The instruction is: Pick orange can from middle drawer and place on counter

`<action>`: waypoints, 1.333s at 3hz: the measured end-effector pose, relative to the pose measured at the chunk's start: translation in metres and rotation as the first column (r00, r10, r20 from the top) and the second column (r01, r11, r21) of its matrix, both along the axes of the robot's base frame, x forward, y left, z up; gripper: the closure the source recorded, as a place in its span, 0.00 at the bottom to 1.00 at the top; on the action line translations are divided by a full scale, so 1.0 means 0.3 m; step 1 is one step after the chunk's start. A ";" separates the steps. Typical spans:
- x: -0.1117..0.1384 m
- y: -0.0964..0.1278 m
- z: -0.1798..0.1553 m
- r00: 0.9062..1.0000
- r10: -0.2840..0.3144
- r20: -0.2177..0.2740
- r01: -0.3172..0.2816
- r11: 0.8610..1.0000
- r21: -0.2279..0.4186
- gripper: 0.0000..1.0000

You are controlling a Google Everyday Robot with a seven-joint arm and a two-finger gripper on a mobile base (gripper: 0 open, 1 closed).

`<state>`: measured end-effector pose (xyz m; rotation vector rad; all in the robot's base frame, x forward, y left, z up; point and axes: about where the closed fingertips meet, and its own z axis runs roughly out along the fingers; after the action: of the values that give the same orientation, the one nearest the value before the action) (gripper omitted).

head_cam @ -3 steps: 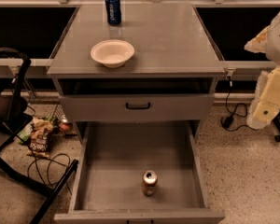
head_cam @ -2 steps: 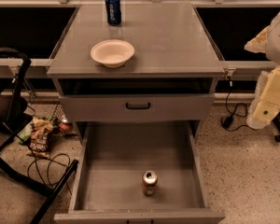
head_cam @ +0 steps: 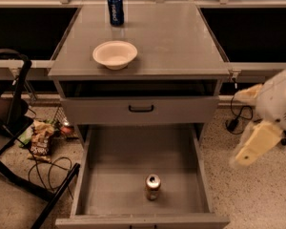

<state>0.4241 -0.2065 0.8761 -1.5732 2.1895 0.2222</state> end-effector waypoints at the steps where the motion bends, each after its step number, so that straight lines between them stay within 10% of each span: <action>1: -0.027 0.049 -0.249 0.999 -0.021 -0.028 0.026 0.985 0.171 0.00; 3: 0.050 0.044 -0.545 0.993 -0.101 -0.057 0.115 0.923 0.368 0.00; 4: 0.050 0.045 -0.551 0.993 -0.100 -0.060 0.115 0.922 0.369 0.00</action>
Offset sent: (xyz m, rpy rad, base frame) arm 0.0154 0.0138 -0.2000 0.4625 -0.0374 -0.1440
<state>0.4391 -0.1931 0.7108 -1.2438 2.1006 0.6023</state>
